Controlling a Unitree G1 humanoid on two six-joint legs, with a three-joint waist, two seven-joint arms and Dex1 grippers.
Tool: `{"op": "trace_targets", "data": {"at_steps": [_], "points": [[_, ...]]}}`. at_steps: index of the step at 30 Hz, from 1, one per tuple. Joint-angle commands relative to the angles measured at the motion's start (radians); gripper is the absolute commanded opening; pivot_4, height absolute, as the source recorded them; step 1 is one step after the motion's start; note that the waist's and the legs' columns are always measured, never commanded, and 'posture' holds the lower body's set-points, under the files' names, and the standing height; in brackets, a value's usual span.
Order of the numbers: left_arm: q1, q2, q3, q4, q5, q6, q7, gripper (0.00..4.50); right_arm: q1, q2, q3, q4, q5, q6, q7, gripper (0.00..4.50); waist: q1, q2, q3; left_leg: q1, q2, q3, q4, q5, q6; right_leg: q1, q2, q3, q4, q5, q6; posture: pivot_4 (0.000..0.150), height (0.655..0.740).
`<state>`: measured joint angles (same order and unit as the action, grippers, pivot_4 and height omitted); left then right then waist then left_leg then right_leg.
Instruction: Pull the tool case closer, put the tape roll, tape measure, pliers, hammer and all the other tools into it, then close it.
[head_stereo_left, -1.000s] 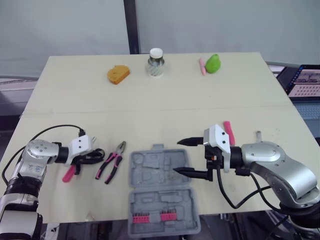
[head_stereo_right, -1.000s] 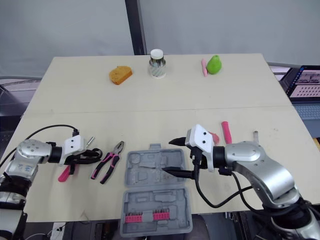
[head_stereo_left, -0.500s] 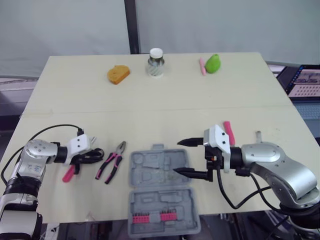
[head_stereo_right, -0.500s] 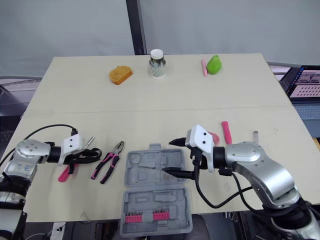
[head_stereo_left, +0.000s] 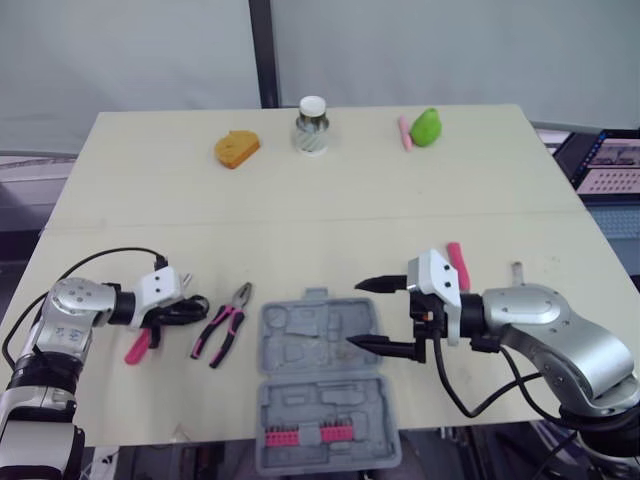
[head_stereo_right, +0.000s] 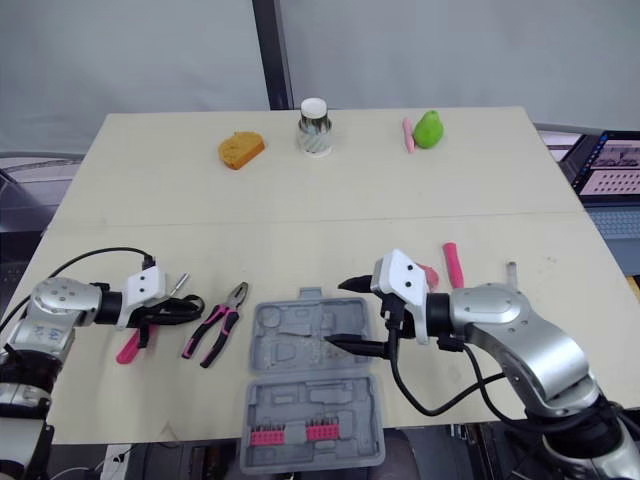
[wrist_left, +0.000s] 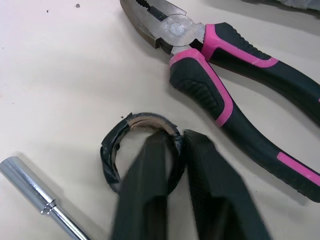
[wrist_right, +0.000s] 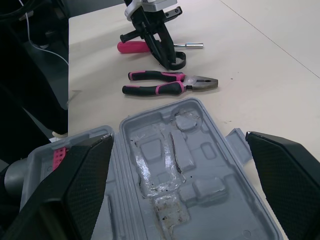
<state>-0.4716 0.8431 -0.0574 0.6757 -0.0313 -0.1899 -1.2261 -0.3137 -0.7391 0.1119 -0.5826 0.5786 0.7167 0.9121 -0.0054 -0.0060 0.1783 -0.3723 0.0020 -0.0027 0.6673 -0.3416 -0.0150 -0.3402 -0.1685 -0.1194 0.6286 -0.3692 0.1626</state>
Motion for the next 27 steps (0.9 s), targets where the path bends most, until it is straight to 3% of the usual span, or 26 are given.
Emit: {"op": "trace_targets", "data": {"at_steps": [1, 8, 12, 19, 27], "points": [[0.001, 0.014, 0.019, -0.027, -0.013, 0.004, 0.001, 0.03, -0.007, -0.002, -0.002, -0.012, 0.005, -0.023, 0.015, 4.5, 0.0, 0.0, 0.0, 0.0, 0.0, 0.0, 0.0, 0.0, 0.0, 0.0, 0.0, 0.0, 0.0, 0.0, 0.0, 0.15, 0.74], [0.007, 0.057, 0.052, -0.106, -0.051, 0.083, -0.027, 0.03, -0.004, 0.004, -0.02, -0.025, 0.024, -0.027, 0.014, 4.5, -0.001, 0.0, 0.0, 0.0, 0.0, 0.0, 0.0, 0.0, 0.0, 0.0, 0.0, 0.0, 0.0, 0.0, 0.0, 0.15, 0.74], [0.005, 0.074, 0.073, -0.313, -0.137, 0.26, -0.066, 0.03, 0.005, -0.037, -0.138, -0.092, 0.14, 0.006, 0.025, 4.5, 0.003, -0.001, 0.0, 0.0, 0.0, -0.001, 0.001, 0.0, 0.0, 0.0, 0.0, 0.0, 0.0, 0.0, 0.0, 0.15, 0.74], [-0.023, -0.021, -0.006, -0.62, -0.204, 0.468, -0.043, 0.03, 0.103, -0.21, -0.399, -0.128, 0.286, 0.057, 0.071, 4.5, 0.008, -0.001, 0.0, -0.001, -0.002, -0.004, 0.002, 0.0, 0.0, 0.003, -0.001, 0.001, 0.0, 0.0, 0.0, 0.15, 0.74], [-0.005, -0.13, -0.086, -0.686, -0.205, 0.456, -0.026, 0.03, 0.166, -0.277, -0.442, -0.1, 0.239, 0.037, 0.05, 4.5, 0.005, -0.002, 0.001, -0.001, -0.001, -0.001, 0.0, 0.0, 0.0, 0.002, 0.0, 0.001, -0.001, 0.0, 0.0, 0.15, 0.74]]}}
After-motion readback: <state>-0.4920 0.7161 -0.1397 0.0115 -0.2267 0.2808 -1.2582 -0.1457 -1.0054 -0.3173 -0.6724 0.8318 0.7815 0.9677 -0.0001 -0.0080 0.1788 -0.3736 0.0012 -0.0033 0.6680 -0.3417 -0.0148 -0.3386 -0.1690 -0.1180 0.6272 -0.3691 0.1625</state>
